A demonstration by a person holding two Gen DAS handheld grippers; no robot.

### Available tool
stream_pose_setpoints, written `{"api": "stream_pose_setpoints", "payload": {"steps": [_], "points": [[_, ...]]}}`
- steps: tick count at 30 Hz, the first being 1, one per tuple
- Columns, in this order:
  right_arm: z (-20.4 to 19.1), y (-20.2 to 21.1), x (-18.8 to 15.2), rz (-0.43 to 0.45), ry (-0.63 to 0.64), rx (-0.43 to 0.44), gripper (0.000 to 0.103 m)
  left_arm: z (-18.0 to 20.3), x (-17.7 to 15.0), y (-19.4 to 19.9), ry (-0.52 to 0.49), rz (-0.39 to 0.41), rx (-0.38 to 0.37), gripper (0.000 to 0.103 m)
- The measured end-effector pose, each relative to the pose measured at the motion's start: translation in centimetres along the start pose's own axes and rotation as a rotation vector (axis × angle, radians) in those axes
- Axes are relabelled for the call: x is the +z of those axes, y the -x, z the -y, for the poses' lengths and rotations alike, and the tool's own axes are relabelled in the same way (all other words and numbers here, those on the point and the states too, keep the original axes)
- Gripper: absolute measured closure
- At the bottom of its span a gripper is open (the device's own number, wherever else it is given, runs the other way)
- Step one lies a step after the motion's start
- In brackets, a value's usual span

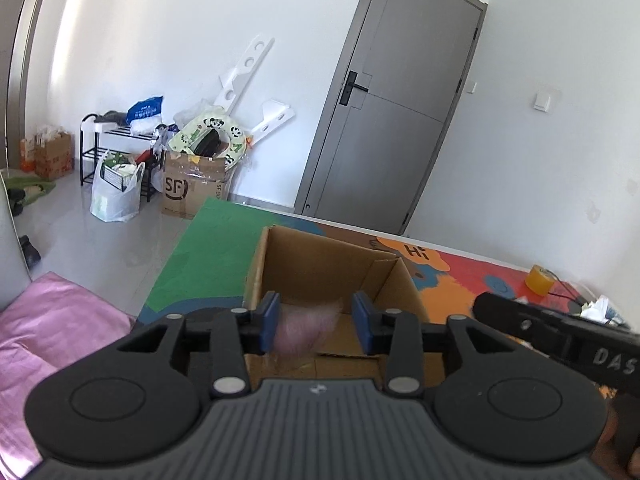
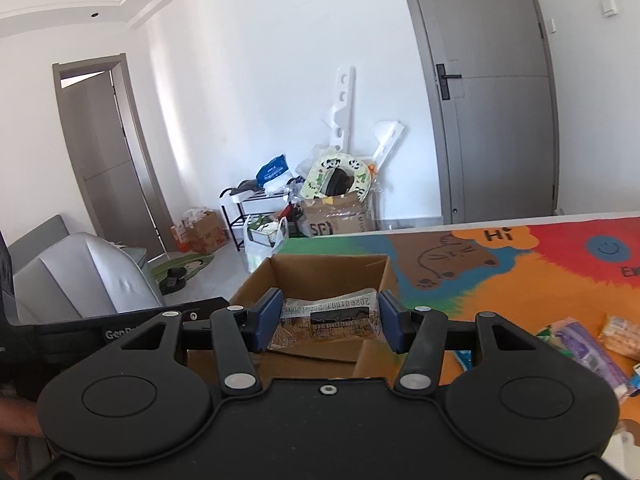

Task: Organize snacks
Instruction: 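Carry both snacks over the cardboard box and open both tools to drop them, then grasp the white cake box with the right tool while the left tool grasps the red wrapper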

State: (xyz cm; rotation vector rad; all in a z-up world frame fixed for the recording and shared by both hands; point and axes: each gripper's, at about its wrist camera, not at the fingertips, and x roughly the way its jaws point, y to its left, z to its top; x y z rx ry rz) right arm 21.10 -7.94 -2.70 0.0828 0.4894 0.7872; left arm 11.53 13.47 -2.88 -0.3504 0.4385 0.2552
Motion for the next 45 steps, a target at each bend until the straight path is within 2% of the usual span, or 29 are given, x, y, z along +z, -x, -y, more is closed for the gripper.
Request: {"api": "stream_pose_setpoints", "payload": {"steps": [8,10,12,15,17,23,29,45], "points": [[-1.2,-1.6,0.4,-0.024,-0.002,0.035,0.05,-2.0,0.1,1.4,0.051,0.021,0.041,0.058],[-1.5,-1.9,0.7,-0.022,-0.006,0.054,0.046,-2.2,0.2,1.7,0.059,0.026,0.054,0.055],[-1.5,-2.3,0.9,-0.041,-0.016,0.047,0.036,-2.1,0.2,2.1,0.062,0.03,0.064,0.051],[-0.6,-1.3,0.7,-0.032,-0.047,0.044,0.036,-1.6,0.2,2.6,0.045,0.035,0.069,0.041],[0.3,-0.5,0.4,-0.033,-0.068,0.034,0.036,-1.2,0.1,2.7,0.042,0.039,0.067,0.028],[2.4,1.6,-0.8,-0.048,-0.093,-0.024,0.036,0.5,-0.5,2.4,0.031,0.024,0.035,0.019],[4.4,3.9,-2.0,-0.06,-0.113,-0.081,0.036,2.9,-1.3,2.2,-0.003,0.013,-0.004,0.014],[9.4,9.0,-3.6,-0.028,-0.187,-0.161,0.032,8.7,-3.2,2.3,-0.084,-0.023,-0.095,0.012]]}}
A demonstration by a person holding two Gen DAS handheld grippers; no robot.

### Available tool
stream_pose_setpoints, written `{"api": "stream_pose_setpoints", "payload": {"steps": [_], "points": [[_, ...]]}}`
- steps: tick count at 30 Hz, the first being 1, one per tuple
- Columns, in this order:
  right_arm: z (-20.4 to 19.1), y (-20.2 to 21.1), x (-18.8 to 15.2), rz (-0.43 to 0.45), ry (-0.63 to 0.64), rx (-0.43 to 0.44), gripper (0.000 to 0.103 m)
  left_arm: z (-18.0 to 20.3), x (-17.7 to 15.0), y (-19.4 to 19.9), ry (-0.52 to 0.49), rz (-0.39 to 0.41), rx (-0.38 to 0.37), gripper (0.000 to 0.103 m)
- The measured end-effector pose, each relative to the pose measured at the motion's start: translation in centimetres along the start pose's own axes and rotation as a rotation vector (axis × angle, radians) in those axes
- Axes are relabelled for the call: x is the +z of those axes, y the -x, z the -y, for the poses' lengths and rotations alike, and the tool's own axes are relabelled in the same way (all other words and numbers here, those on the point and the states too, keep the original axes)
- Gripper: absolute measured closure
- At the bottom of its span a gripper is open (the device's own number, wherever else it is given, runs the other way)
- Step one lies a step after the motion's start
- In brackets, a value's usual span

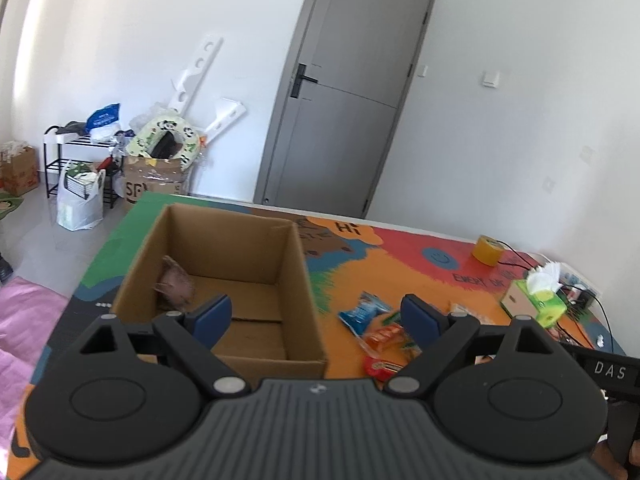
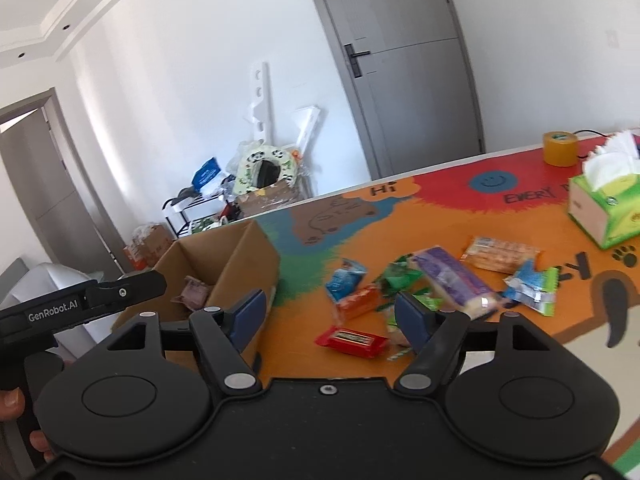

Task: Organize snacks
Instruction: 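Grasp the white cake box with the right tool while the left tool grasps the red wrapper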

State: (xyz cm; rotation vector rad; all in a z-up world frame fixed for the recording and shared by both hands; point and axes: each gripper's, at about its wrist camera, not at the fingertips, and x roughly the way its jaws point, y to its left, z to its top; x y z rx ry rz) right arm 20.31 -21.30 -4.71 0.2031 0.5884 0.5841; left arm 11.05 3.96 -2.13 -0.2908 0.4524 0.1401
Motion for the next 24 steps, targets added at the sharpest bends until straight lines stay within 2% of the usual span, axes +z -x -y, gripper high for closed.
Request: {"api": "stream_pose_setpoints", "payload": {"steps": [15,24], "points": [[6.0,1.9,-1.9,0.012,-0.055,-0.077,0.034,6.2,-2.7,-2.5,-0.073,-0.019,-0.094,0.014],[7.5,0.4,-3.5,-0.033,-0.074,-0.094,0.035,8.2,-4.8,-4.8,-0.108,-0.061,-0.115,0.018]]}}
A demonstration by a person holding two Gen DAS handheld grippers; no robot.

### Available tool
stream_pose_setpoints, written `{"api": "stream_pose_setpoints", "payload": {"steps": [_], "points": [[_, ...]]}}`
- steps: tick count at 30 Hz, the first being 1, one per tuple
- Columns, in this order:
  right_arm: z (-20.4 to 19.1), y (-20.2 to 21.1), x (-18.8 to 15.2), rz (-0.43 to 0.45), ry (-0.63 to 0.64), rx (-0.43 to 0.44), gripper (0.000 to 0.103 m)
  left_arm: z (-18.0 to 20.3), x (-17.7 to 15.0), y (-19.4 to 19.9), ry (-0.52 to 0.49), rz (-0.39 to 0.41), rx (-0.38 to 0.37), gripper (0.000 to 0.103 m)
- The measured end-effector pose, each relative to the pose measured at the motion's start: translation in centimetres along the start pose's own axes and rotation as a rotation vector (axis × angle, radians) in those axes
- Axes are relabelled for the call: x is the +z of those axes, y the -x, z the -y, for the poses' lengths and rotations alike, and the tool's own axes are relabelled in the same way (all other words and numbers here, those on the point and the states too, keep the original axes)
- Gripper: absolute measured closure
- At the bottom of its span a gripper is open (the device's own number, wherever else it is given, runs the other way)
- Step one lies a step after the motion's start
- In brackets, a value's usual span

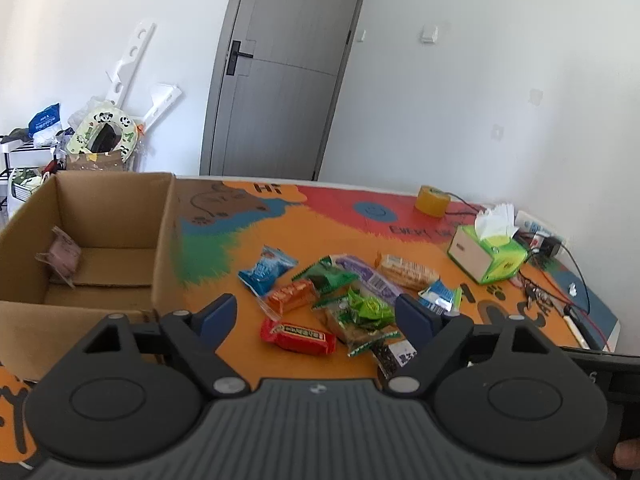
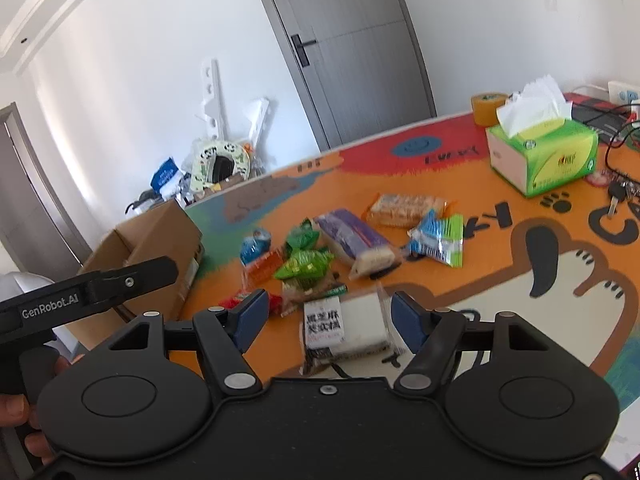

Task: Organize snacks
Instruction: 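Grasp the white cake box with the right tool while the left tool grasps the red wrapper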

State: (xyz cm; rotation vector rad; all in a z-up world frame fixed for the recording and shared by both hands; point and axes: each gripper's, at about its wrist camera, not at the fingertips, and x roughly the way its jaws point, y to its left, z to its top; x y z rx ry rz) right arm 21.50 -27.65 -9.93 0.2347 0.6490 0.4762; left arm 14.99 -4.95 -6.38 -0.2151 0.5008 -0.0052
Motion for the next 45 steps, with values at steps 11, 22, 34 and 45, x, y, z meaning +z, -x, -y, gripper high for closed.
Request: {"api": "stream_pose_setpoints", "payload": {"steps": [11,22,34,45], "points": [[0.1,-3.4,-1.3,-0.07,0.009,-0.007,0.029,0.0,-1.6,-3.1,-0.029,-0.067,0.011,0.024],[0.4,-5.8,-1.9,-0.103,0.056,-0.038,0.04,0.0,-2.4,-5.8,-0.049,-0.107,0.019,0.026],[2.6,-5.4,-1.3,-0.083,0.017,-0.059,0.043,-0.4,-2.3,-8.9,-0.062,-0.119,0.087,0.023],[2.9,-5.5,-1.5,-0.067,0.017,-0.044,0.041,-0.1,-3.1,-10.9,-0.118,-0.137,0.136,0.025]]}}
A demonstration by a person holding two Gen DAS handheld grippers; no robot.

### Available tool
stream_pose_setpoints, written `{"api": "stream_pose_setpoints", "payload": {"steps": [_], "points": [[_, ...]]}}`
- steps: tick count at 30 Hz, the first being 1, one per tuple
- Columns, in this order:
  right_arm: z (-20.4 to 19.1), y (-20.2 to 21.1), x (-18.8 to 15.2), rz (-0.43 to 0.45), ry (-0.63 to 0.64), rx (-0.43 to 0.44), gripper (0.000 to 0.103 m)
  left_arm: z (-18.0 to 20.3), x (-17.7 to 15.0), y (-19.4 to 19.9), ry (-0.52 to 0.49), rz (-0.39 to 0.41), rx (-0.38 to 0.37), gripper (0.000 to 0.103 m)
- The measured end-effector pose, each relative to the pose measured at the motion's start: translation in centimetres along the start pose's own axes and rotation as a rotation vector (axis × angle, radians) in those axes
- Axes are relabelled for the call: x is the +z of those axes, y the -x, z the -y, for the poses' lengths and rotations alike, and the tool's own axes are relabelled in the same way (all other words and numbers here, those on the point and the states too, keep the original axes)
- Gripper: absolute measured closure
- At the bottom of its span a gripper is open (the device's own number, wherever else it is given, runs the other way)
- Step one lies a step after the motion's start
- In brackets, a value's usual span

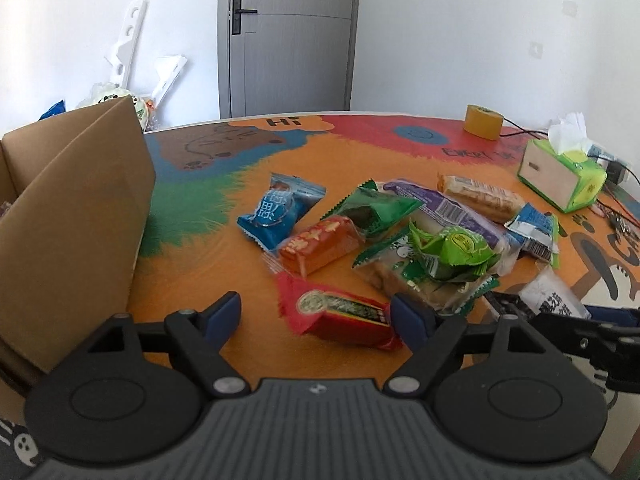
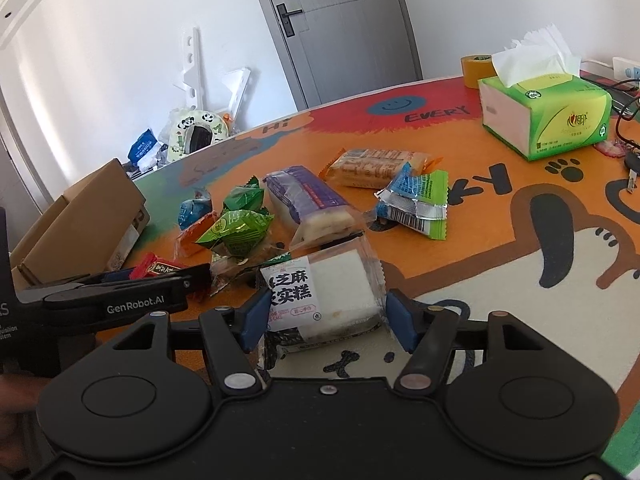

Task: Organize snacks
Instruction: 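Grasp the white cake box with the right tool while the left tool grasps the red wrapper, then carry both snacks over the cardboard box and open both tools to release them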

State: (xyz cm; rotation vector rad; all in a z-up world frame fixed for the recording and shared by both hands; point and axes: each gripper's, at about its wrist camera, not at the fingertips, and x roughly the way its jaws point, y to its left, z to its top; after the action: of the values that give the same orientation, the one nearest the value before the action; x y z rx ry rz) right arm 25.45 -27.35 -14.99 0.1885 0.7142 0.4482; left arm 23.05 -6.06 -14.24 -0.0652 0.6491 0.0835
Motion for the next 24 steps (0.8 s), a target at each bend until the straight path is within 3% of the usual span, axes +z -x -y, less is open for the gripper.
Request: {"api": "stream_pose_setpoints", "payload": {"steps": [3,4,6,8,24], "points": [[0.0,0.0,0.0,0.002,-0.003,-0.003,0.041,0.1,0.0,0.2,-0.007,0.011,-0.01,0.047],[-0.1,0.0,0.0,0.003,-0.004,-0.005,0.041,0.1,-0.1,0.3,-0.007,0.013,-0.01,0.06],[-0.1,0.1,-0.1,0.004,-0.007,-0.008,0.041,0.2,-0.2,0.6,-0.004,0.013,-0.019,0.068],[-0.3,0.2,-0.1,0.003,-0.007,-0.012,0.041,0.1,-0.3,0.8,0.007,0.013,-0.035,0.085],[-1.0,1.6,-0.7,-0.003,-0.02,0.006,0.045,-0.1,-1.0,3.7,0.06,0.041,-0.112,0.088]]}}
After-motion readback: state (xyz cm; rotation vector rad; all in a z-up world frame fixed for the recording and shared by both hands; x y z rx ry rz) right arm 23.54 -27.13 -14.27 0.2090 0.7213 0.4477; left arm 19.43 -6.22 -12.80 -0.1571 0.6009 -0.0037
